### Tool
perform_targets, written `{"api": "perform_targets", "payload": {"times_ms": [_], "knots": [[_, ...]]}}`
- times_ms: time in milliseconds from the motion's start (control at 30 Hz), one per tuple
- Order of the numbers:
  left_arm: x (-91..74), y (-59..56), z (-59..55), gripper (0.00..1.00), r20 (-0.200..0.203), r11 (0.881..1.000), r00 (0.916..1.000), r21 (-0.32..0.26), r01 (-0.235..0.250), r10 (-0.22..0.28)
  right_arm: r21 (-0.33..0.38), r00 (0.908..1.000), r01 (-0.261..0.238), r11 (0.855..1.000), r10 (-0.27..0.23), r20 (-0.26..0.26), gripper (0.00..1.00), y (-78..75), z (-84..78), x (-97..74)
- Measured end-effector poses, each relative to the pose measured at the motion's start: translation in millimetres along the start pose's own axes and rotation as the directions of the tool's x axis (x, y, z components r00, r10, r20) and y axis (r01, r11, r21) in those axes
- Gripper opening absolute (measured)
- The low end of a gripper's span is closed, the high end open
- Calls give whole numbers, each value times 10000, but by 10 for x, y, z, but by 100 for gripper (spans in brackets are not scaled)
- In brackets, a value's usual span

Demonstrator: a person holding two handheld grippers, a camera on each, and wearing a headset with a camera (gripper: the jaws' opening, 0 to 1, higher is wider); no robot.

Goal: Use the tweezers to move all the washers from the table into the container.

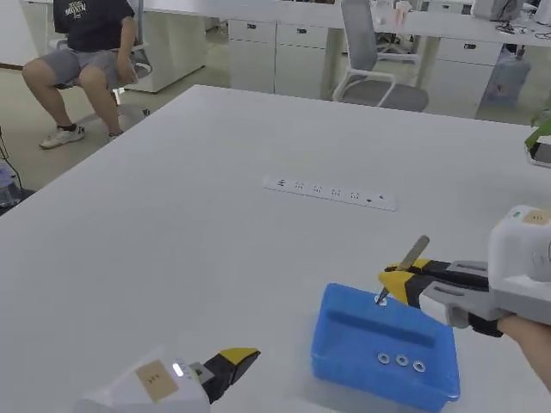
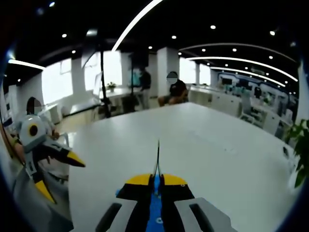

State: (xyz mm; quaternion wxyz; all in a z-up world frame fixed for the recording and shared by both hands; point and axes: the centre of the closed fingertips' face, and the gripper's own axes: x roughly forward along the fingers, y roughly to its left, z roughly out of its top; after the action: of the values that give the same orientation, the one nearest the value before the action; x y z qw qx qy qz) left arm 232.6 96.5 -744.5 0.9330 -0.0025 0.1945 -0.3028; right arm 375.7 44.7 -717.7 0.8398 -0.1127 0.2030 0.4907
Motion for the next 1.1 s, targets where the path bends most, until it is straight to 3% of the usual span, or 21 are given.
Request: {"api": "perform_targets", "payload": {"times_ms": [400,667,1100], "knots": [[-9,47,-10,69,33,9999,9999,-38,-144,145,170,9975,-176,9997,187,-674,3,-50,-280,193],[-10,54,-22,69,6,9999,9999,-11,-130,130,570,9953,-139,9983,193,-948,3,-84,-461,237],[-10,47,-17,68,-12,9999,9999,6,-155,155,589,9884,-254,9979,339,-1481,3,-75,-712,319]]}}
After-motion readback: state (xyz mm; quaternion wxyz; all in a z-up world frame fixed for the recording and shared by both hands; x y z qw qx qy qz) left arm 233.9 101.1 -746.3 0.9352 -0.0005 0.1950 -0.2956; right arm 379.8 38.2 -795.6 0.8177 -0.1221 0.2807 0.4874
